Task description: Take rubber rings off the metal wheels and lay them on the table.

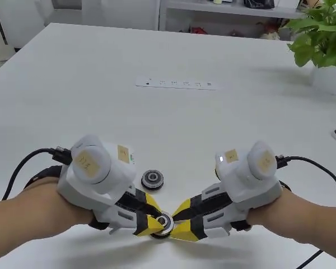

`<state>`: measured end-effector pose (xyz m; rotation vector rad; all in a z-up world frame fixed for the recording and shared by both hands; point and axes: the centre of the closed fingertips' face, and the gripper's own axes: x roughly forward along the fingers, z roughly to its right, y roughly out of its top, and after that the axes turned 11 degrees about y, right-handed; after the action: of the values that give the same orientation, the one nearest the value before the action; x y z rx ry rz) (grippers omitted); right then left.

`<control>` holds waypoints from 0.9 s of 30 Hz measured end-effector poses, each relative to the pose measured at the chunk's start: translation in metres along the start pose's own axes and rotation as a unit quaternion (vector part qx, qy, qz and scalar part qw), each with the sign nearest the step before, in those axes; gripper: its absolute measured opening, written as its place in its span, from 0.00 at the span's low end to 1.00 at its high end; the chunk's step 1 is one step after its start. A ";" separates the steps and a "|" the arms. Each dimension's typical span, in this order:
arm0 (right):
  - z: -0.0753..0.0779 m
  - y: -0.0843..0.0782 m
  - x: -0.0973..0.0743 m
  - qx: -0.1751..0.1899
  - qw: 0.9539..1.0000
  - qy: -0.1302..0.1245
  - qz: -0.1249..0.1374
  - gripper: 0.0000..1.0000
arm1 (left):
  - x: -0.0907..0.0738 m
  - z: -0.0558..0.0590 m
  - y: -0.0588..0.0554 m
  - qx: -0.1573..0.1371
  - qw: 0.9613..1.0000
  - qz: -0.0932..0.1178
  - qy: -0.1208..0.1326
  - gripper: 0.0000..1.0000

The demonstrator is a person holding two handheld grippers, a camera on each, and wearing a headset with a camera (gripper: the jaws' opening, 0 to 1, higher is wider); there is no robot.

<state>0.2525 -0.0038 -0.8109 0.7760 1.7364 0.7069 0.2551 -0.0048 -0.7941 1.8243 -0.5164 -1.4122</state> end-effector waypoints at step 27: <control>0.000 0.002 0.001 -0.005 1.000 -0.011 -0.014 0.14 | 0.000 -0.001 -0.001 -0.004 1.000 -0.001 0.001 0.13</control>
<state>0.2527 -0.0022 -0.8100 0.7481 1.7201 0.6860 0.2558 -0.0044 -0.7949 1.8196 -0.5072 -1.4125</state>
